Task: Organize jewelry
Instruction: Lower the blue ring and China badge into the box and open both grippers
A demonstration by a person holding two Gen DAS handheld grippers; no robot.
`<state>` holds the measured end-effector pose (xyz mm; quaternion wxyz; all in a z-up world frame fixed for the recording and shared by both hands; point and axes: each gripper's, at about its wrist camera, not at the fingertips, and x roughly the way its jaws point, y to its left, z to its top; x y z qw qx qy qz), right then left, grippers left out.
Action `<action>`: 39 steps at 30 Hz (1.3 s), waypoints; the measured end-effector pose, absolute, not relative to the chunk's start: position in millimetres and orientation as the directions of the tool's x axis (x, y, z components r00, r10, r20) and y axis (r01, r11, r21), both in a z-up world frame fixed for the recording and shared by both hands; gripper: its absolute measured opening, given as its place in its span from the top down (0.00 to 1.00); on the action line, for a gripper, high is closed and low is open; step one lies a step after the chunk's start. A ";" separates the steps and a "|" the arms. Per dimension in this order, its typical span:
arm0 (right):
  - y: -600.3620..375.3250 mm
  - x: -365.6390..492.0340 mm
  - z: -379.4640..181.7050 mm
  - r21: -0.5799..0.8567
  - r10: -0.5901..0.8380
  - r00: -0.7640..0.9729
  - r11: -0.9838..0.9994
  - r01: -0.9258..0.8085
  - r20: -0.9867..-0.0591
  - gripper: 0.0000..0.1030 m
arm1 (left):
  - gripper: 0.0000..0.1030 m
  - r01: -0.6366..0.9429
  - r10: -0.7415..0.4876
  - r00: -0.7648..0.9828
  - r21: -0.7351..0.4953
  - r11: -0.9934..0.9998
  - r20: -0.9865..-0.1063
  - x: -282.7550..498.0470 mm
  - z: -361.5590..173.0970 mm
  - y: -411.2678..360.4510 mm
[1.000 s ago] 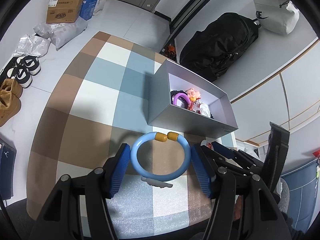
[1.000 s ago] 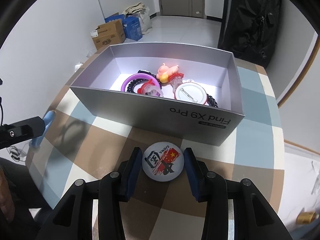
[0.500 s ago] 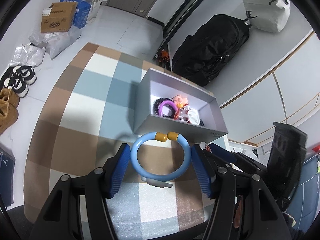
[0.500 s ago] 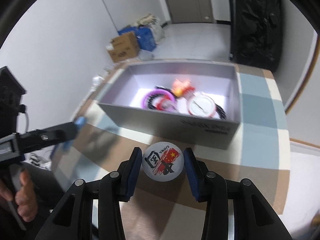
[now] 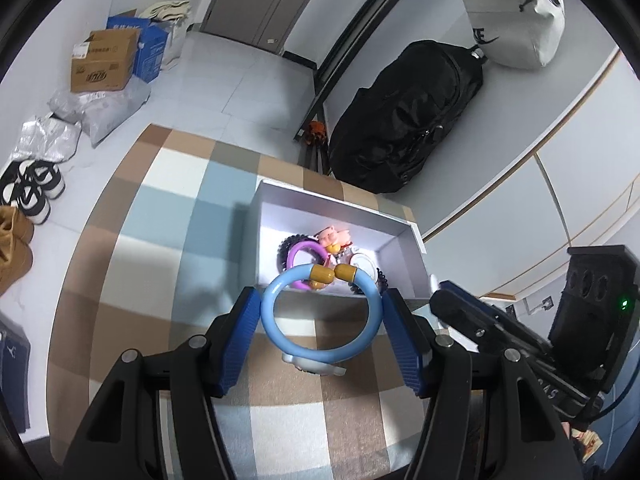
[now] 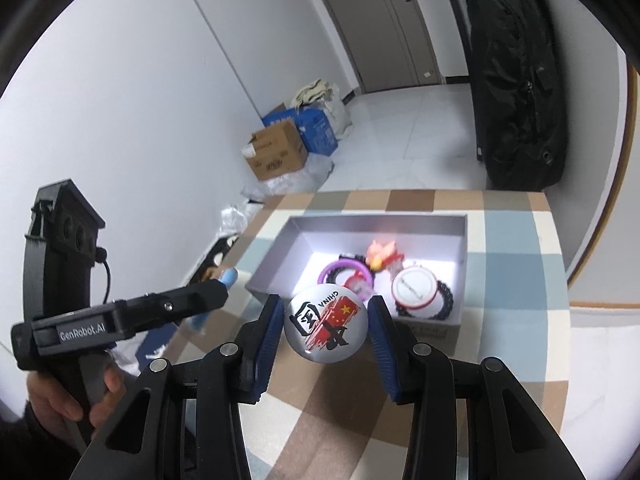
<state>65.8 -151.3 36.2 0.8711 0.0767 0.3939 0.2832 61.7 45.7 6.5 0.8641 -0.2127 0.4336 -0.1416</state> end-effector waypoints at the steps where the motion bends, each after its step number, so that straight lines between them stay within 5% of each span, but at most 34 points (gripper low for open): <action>1: -152.9 67.5 37.9 0.358 0.554 0.535 0.828 -0.431 -0.638 0.59 | 0.44 0.064 -0.430 0.588 -0.490 0.869 -0.685 64.1 6.9 44.3; 39: -168.8 151.3 25.4 0.444 0.603 0.515 0.797 -0.408 -0.609 0.59 | 0.44 0.134 -0.501 0.542 -0.519 0.844 -0.675 144.7 -13.4 22.9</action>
